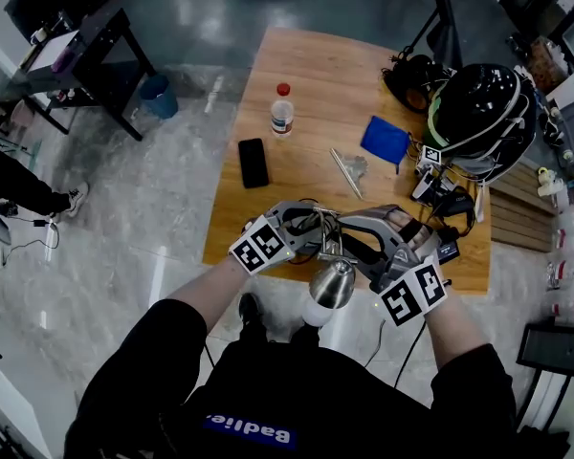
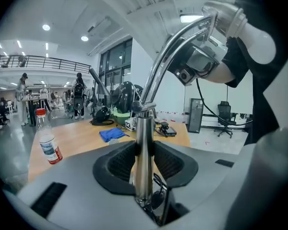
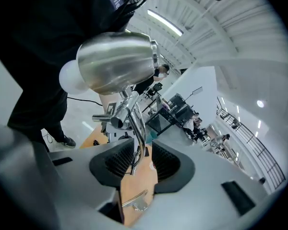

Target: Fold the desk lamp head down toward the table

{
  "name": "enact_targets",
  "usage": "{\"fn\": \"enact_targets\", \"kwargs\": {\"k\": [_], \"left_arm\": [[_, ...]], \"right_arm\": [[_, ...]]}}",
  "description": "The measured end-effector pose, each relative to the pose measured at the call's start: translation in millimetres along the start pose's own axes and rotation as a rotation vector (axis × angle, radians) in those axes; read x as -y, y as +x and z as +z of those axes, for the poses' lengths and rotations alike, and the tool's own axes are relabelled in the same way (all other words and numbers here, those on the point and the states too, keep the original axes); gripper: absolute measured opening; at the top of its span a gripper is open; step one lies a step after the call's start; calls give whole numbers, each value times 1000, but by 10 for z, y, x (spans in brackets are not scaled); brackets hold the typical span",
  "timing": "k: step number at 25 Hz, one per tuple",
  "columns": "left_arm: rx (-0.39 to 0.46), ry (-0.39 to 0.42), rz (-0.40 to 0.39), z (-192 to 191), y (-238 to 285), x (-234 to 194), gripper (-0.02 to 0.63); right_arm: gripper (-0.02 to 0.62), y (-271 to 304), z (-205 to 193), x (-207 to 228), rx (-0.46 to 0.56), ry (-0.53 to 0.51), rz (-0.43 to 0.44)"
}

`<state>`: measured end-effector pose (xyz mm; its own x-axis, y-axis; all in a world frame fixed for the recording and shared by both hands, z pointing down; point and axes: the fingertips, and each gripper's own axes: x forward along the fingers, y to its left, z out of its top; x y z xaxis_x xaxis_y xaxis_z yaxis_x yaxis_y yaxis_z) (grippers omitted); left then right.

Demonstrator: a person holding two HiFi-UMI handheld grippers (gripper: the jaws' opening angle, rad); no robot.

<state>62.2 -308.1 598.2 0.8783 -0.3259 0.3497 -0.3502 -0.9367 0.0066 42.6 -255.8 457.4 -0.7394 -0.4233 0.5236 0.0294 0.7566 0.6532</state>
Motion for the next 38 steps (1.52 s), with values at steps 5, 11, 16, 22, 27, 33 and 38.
{"fn": "enact_targets", "kwargs": {"k": [5,11,16,22,27,33,38], "left_arm": [[8,-26,-33,-11,9,-9,124],[14,-29,-51,-11,8,17,125],[11,-17,-63,-11,13,39,125],[21,-40,-53,10,12,-22,126],[23,-49,-61,-39,15,-16,126],[27,-59,-69,-40,22,-25,126],[27,-56,-70,-38,17,-22,126]], "right_arm": [[35,19,102,-16,27,-87,17],[32,-8,115,-51,19,-101,4],[31,-31,120,-68,14,-116,-8],[38,34,127,-268,-11,-191,26],[41,50,124,-329,-19,-203,1],[67,120,63,-640,-60,-323,66],[94,256,-73,-960,-101,-459,107]]}}
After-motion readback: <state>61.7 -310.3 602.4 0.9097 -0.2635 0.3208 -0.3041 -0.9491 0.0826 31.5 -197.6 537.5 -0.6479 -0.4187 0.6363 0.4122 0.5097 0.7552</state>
